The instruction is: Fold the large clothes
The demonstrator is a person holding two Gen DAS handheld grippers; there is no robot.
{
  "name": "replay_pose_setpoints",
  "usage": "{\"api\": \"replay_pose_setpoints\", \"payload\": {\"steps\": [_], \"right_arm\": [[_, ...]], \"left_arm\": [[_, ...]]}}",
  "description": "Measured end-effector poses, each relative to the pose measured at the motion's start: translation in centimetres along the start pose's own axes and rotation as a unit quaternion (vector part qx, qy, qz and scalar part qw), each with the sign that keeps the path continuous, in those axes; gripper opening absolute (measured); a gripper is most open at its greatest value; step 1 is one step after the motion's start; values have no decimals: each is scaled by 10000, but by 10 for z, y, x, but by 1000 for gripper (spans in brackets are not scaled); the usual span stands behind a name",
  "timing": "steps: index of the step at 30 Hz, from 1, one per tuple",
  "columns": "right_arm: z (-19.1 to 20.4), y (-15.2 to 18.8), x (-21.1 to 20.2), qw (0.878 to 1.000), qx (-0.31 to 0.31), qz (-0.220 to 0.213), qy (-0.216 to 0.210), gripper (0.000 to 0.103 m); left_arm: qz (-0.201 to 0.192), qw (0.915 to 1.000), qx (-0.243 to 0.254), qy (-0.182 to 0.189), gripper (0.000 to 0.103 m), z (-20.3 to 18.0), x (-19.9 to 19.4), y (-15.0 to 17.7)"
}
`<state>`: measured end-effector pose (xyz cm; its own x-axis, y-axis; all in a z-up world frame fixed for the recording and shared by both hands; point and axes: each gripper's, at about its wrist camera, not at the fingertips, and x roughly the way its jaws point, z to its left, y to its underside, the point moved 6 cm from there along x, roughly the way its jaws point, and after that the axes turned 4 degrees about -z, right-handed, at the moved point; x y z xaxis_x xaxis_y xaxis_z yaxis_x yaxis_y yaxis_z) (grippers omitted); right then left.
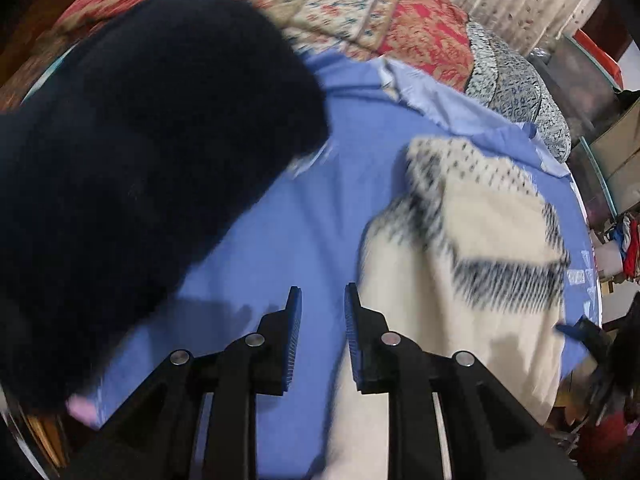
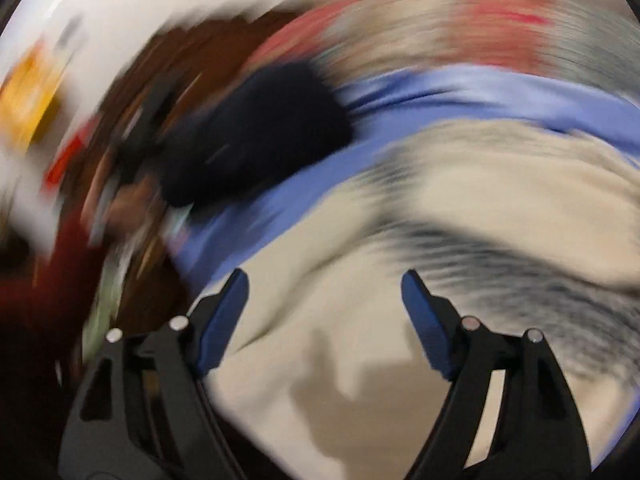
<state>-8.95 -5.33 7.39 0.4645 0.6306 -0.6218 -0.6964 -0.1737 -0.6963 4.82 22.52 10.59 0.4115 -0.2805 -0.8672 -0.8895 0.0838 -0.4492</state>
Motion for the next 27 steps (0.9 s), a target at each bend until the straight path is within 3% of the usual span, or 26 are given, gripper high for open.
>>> {"api": "replay_pose_setpoints", "payload": {"steps": [3,5,8,13,16,17,18,21,25,27], "right_arm": [[82,26,56,9903,-1062,818,-353,82],[98,42,80,9850,-1178,1238,-236,82],[84,44,80,9902,-436,1294,-307,79],[45,49,82,9882,713,1356,-79,59],[35,56,111,9777,1350,1572,-325,32],[36,54,128,9748,1423,1685,-344,10],[41,51,138,9734,1389,1785,-359,4],[70,0,130,9827,965,1432,-667,3],[73,-89,46,9959,-226,723,-497,3],[56,-111,4,9950,-660,711,-229,3]], "left_arm": [[2,9995,-306,-14,45,27,-11,51],[3,9987,-516,-10,45,42,-17,79],[-49,9973,-737,7,45,63,-30,119],[-163,9960,-862,141,45,77,-37,143],[-261,9958,-842,266,45,71,-36,136],[-314,9958,-802,303,45,67,-37,131],[-355,9959,-767,329,45,63,-40,129],[-534,9962,-580,377,45,50,-52,117],[-710,9953,-517,413,45,43,-62,99],[-729,9949,-486,489,45,34,-59,84]]}}
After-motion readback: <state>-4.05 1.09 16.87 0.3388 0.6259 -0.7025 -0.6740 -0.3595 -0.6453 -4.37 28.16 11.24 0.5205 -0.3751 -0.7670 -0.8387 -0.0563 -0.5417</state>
